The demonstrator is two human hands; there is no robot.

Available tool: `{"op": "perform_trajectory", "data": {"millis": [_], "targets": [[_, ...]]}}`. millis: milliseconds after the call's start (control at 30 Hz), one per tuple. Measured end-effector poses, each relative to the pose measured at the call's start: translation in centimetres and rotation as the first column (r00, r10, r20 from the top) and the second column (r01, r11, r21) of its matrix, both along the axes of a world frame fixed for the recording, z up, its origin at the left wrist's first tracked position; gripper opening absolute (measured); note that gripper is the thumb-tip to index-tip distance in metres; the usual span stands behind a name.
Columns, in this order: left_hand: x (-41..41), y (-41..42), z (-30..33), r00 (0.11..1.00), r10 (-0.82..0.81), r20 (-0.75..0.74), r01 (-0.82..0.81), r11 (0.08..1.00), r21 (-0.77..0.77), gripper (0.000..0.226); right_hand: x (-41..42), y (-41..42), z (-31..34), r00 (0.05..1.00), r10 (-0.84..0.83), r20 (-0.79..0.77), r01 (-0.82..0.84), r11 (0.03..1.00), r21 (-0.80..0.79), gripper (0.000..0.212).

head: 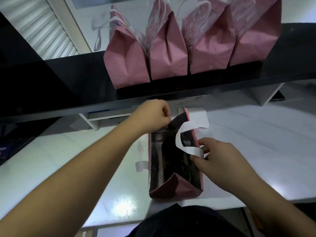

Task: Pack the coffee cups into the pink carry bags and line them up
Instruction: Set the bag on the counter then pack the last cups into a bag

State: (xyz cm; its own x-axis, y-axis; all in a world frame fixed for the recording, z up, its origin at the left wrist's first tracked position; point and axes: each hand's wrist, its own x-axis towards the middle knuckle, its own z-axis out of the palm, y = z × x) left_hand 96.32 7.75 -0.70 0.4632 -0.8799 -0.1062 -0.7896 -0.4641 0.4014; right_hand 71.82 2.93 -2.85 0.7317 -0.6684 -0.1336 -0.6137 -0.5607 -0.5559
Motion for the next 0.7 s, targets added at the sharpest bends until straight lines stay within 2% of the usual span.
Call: {"op": "perform_trajectory", "data": {"millis": [67, 133, 200, 300, 400, 500, 600, 700], "targets": [[1.8, 0.4, -0.7, 0.977, -0.093, 0.194, 0.09, 0.996, 0.024, 0.023, 0.0, 0.1, 0.0, 1.0, 0.006, -0.007, -0.006, 1.0, -0.005, 0.014], [3.0, 0.8, -1.8, 0.956, -0.157, 0.249, 0.126, 0.982, 0.138, 0.032, 0.1, 0.0, 0.1, 1.0, 0.005, -0.02, -0.005, 1.0, -0.02, 0.015], [3.6, 1.4, -2.9, 0.97, -0.136, 0.199, 0.097, 0.976, 0.196, 0.023, 0.2, -0.5, 0.3, 0.999, 0.0, -0.046, -0.002, 0.999, -0.046, 0.016], [4.4, 2.7, -3.7, 0.981, -0.055, 0.186, 0.029, 0.99, 0.141, 0.007, 0.9, -1.5, 1.0, 0.997, -0.001, -0.076, -0.006, 0.997, -0.083, 0.017], [4.9, 4.8, -3.9, 0.982, 0.006, 0.189, -0.03, 0.992, 0.125, 0.014, 2.2, -3.1, 1.7, 0.994, 0.005, -0.11, -0.02, 0.991, -0.13, 0.023], [4.6, 7.3, -3.8, 0.989, 0.082, 0.122, -0.096, 0.989, 0.114, 0.024, 4.1, -5.0, 1.7, 0.991, 0.034, -0.128, -0.054, 0.987, -0.152, 0.028], [3.2, 10.1, -3.7, 0.991, 0.131, 0.029, -0.133, 0.987, 0.089, 0.043, 6.4, -6.5, 1.6, 0.988, 0.127, -0.091, -0.138, 0.982, -0.127, 0.034], [1.8, 12.4, -3.7, 0.979, 0.197, -0.055, -0.193, 0.979, 0.061, 0.045, 8.8, -7.7, 1.6, 0.966, 0.241, -0.097, -0.252, 0.959, -0.128, 0.037]]}}
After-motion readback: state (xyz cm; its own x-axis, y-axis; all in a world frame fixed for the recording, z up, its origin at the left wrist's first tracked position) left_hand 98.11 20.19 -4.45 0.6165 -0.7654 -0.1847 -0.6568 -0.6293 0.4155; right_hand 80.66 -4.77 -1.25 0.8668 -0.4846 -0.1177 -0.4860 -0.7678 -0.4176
